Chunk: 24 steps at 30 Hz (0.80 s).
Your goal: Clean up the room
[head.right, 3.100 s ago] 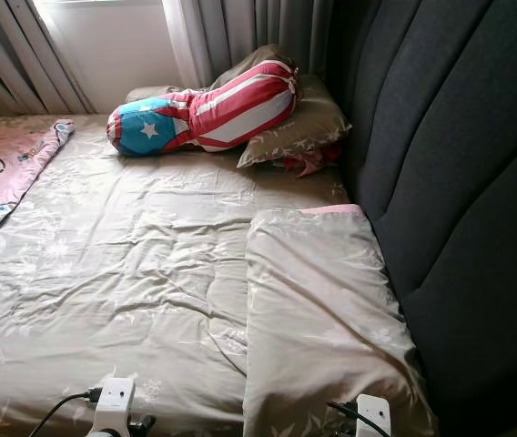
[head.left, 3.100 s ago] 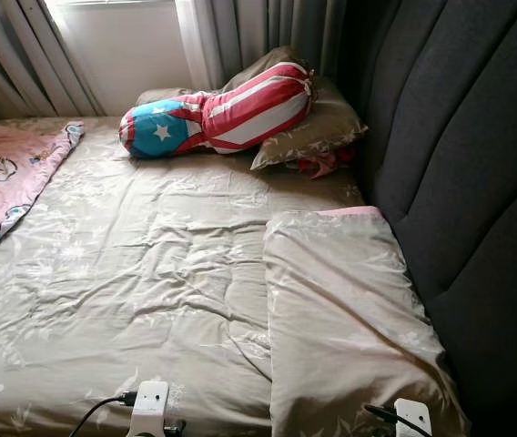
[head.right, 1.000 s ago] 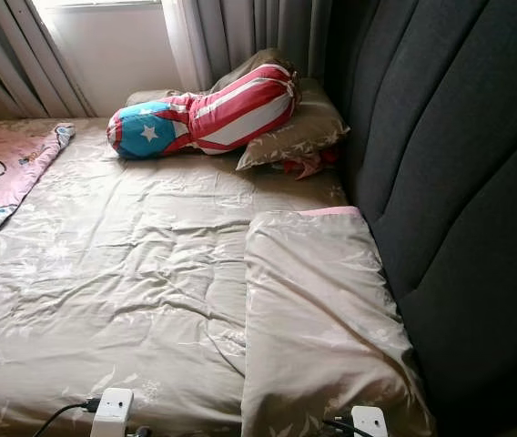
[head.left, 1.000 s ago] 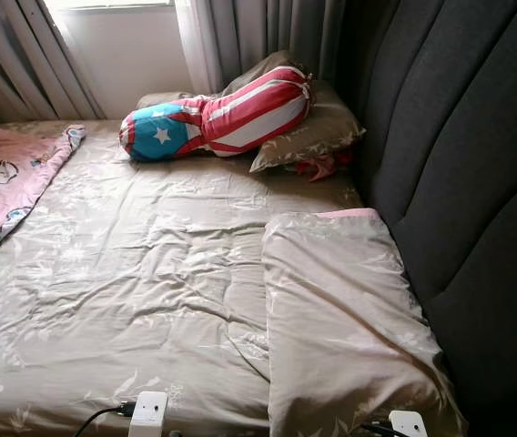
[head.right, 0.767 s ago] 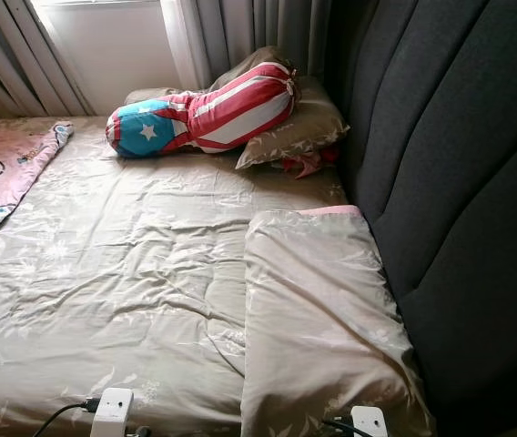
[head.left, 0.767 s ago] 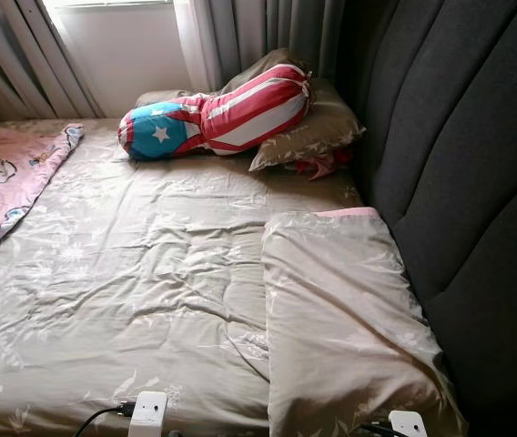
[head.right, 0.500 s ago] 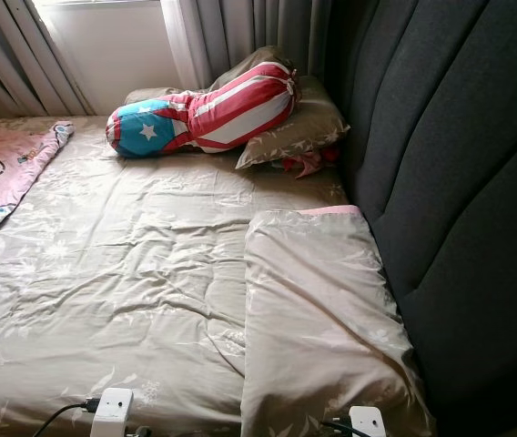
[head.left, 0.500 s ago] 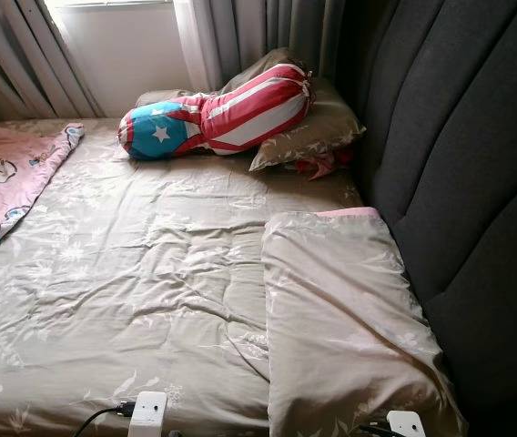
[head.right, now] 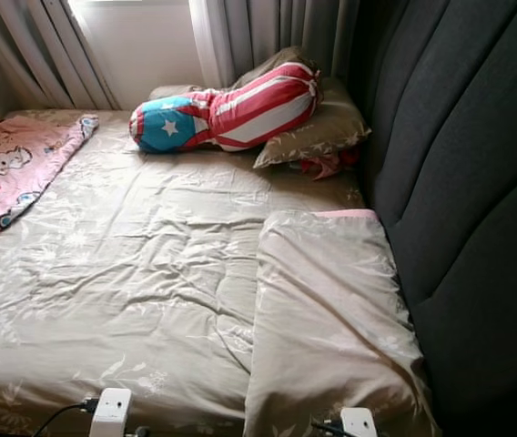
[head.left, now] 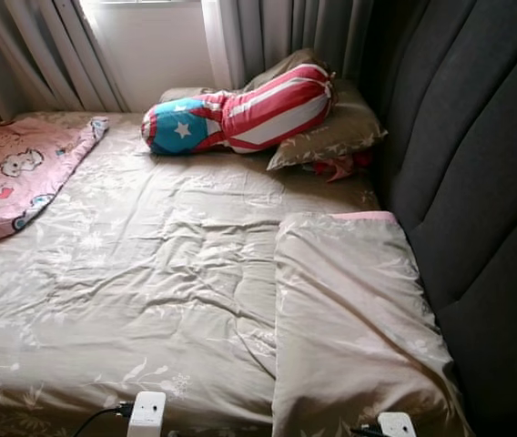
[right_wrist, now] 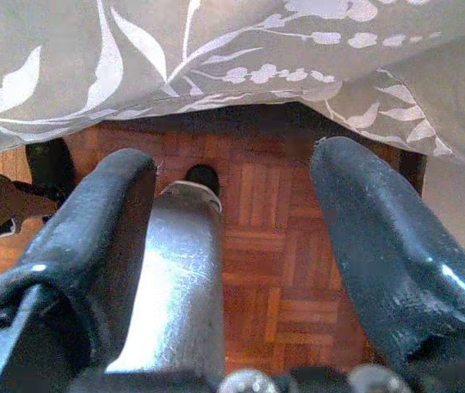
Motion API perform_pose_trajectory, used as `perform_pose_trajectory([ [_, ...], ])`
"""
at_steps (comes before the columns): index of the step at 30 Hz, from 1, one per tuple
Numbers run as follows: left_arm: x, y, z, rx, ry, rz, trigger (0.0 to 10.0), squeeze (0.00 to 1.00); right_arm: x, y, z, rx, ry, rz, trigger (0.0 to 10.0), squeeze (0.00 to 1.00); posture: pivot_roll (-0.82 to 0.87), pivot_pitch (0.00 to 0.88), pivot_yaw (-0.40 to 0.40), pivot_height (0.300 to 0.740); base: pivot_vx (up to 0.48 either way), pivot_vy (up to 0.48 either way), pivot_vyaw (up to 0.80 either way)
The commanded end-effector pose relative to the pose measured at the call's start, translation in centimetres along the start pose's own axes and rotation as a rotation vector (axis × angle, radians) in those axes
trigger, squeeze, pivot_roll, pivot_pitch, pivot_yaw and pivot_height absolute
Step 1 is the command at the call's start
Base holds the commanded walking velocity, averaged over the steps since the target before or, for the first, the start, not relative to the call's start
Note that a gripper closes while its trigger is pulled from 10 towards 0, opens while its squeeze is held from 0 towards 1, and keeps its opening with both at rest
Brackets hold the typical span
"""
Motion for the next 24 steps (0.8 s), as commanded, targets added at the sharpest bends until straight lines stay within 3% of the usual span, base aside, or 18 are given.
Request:
perform_pose_trajectory([
  [1, -0.07, 0.20, -0.46, 0.006, 0.017, 0.005, 10.0, 0.00, 0.06, 0.47, -0.06, 0.005, 0.005, 0.006, 10.0, 0.00, -0.04, 0.000, 0.011, 0.740, 0.000, 0.465, 0.00],
  [24, -0.09, 0.33, -0.55, 0.004, 0.020, 0.006, 10.0, 0.00, 0.09, 0.87, -0.21, 0.004, 0.008, 0.011, 10.0, 0.00, -0.04, 0.000, 0.009, 0.740, 0.000, 0.464, 0.00],
])
Point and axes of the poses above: a point about 5 cm out from each wrist's last joint towards the gripper, its own x axis pointing out of the wrist towards the gripper, its own z axis along the axis of the wrist's last joint, y = z × x, the point moved 3 cm from there along x, pointing out of the wrist towards the gripper, and after that the axes turned 13 degrees about x, right-handed, at the moved point
